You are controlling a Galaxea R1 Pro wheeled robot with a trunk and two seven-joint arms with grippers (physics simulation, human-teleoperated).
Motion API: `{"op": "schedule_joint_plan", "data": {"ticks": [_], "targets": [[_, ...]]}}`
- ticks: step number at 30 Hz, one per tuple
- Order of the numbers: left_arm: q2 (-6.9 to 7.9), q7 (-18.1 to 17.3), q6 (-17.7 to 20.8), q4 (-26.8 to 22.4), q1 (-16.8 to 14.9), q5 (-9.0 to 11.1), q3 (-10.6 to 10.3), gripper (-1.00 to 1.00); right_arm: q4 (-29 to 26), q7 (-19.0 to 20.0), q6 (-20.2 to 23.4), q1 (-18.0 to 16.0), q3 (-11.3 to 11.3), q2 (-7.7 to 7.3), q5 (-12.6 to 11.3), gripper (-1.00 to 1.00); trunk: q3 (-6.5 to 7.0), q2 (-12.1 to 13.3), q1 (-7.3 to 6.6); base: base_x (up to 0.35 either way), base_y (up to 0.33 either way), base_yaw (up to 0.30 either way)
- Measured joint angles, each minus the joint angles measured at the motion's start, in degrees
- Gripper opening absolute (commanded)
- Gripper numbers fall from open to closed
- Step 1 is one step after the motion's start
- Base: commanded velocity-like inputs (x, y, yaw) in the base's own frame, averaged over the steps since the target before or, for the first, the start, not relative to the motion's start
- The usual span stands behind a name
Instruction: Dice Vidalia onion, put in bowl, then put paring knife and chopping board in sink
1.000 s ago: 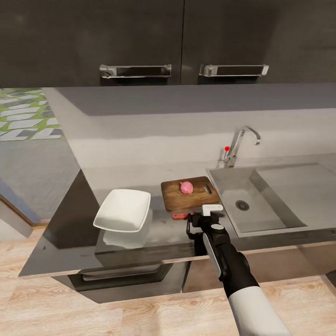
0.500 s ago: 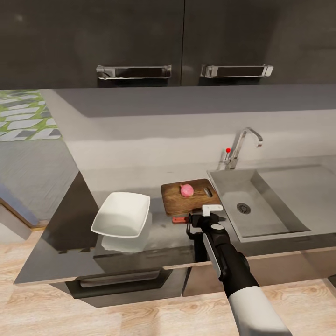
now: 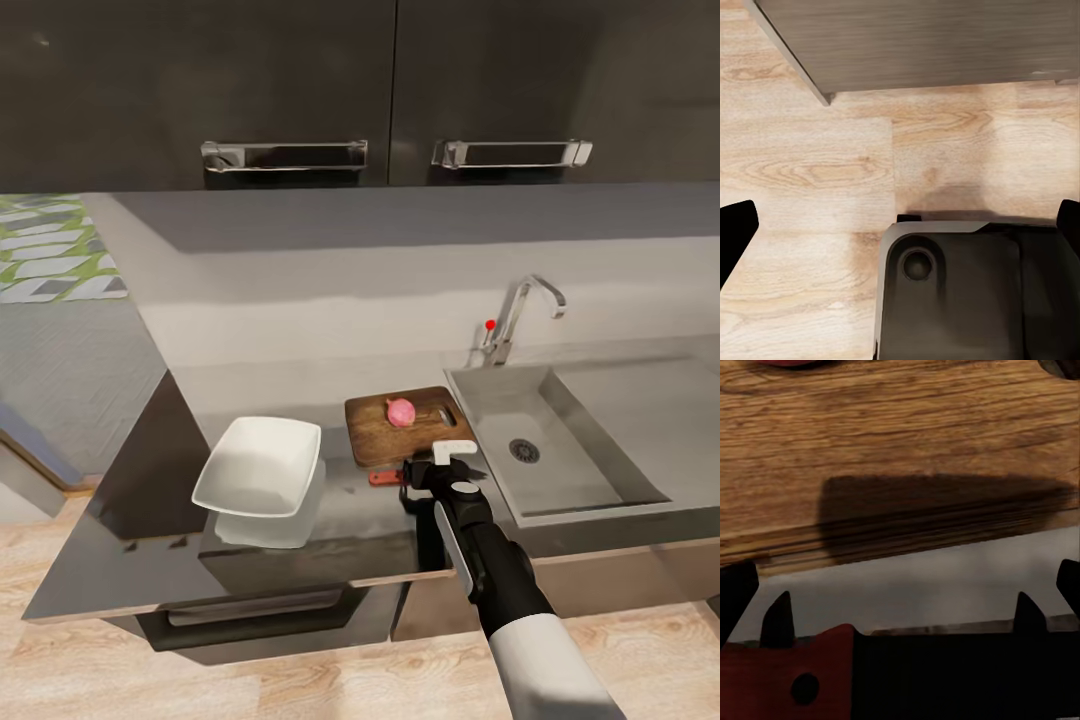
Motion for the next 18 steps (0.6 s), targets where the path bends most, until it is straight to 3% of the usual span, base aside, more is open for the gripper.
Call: {"op": "schedule_joint_plan", "data": {"ticks": [18], "targets": [[0.0, 0.0, 0.0, 0.0, 0.0, 0.0, 0.0, 1.0, 0.0, 0.0, 0.0, 0.0, 0.0, 0.0, 0.0, 1.0, 0.0, 0.0, 0.0, 0.042, 0.0, 0.0]]}}
